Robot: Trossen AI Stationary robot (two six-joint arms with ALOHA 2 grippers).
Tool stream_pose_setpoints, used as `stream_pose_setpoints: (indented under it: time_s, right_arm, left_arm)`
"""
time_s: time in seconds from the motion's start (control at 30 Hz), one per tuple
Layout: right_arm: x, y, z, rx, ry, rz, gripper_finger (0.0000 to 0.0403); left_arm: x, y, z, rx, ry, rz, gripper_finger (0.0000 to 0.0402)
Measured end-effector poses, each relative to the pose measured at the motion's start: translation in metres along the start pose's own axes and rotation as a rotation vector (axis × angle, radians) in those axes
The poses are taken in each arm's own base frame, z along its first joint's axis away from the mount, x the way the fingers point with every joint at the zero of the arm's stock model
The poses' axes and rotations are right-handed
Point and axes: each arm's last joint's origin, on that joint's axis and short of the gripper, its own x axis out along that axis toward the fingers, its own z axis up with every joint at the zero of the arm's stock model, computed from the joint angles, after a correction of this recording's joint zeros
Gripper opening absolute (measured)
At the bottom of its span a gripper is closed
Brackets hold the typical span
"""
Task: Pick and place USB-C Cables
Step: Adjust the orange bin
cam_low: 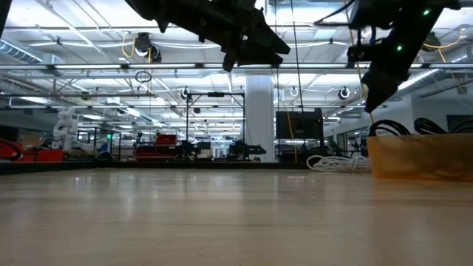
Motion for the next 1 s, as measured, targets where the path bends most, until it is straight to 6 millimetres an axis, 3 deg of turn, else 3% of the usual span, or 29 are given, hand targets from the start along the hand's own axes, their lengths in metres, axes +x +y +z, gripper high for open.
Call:
stream_pose_setpoints:
  time_s: [0.57,1.0]
  right_arm:
    - [0.058,-0.022,0.009,0.135,0.316,0.043,0.0138]
    - [0.075,-0.014,0.012,0.103,0.403,0.303,0.0138]
  left_arm:
    - [0.0,0.0,0.0,0.003,0.002,0.0,0.0161]
    - [0.0,0.0,-0.003,0.004,0.028,0.003,0.0161]
